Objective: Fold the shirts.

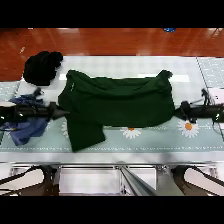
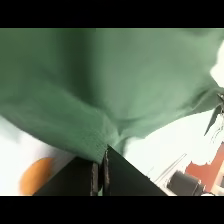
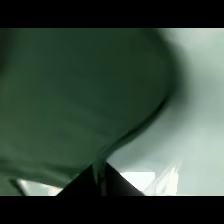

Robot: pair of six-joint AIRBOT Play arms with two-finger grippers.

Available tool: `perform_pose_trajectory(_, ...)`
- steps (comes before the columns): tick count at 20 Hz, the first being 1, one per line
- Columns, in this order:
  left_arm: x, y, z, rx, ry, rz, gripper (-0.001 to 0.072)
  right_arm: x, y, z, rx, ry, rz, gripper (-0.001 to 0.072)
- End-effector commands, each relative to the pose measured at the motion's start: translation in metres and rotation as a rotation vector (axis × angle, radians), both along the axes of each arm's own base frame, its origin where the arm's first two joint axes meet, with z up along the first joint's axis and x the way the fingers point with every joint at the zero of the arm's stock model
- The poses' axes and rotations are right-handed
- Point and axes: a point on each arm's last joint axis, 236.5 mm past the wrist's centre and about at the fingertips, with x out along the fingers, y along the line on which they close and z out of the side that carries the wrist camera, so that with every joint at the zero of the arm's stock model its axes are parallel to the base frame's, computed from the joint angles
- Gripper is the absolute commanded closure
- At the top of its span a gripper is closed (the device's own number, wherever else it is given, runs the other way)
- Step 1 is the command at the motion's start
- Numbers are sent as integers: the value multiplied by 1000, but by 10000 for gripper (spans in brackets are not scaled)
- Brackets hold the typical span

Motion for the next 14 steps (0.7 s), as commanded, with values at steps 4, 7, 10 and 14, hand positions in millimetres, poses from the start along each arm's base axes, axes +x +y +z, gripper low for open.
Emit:
perform_pose_trajectory(4, 80, 29, 281, 26, -723, 166, 688, 79, -3, 277, -250, -680, 17, 686)
perform_pose_trajectory(7, 69, 40, 423, 121, -1046, 291, 688, 65, -2, 417, -362, -989, -39, 685)
perform_pose_trajectory(10, 22, 19, 508, 213, -1256, 253, 688, 21, 19, 495, -445, -1151, -4, 685)
perform_pose_trajectory(14, -40, 31, 531, 601, -1322, 312, 687, -47, 31, 534, -617, -1255, -11, 685)
